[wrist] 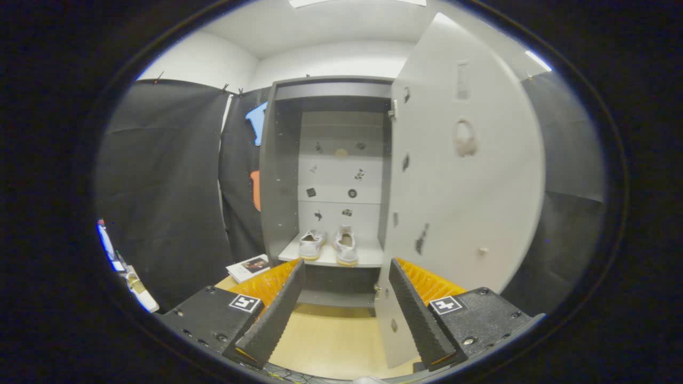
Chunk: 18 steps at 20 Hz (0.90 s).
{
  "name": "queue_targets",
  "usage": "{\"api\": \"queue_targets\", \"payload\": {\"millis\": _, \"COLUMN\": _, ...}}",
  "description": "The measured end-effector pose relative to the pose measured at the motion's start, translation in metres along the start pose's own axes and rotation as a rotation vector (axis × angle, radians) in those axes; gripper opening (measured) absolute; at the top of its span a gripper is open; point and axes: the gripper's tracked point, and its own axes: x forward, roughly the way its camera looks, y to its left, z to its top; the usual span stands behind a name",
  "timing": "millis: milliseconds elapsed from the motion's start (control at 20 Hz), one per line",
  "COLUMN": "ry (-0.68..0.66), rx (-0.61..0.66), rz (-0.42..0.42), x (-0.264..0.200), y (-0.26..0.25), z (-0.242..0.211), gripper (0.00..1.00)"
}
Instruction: Open the shoe cabinet door, grab the shoes and put them into the shoe cabinet, then close the shoe cabinet door.
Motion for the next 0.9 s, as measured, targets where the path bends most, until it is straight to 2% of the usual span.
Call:
{"api": "queue_targets", "payload": {"millis": 250, "ry": 0.023, "rx": -0.001, "rz": -0.089, "x": -0.048, "y": -0.063, "z": -0.011, "gripper": 0.99}}
{"api": "queue_targets", "payload": {"millis": 450, "ry": 0.002, "rx": 0.027, "rz": -0.144, "x": -0.067, "y": -0.113, "z": -0.009, "gripper": 1.0}}
{"api": "queue_targets", "payload": {"millis": 700, "ry": 0.013, "rx": 0.065, "rz": -0.157, "x": -0.064, "y": -0.171, "z": -0.012, "gripper": 1.0}}
{"api": "queue_targets", "payload": {"millis": 900, "ry": 0.029, "rx": 0.078, "rz": -0.13, "x": -0.039, "y": -0.205, "z": -0.02, "gripper": 1.0}}
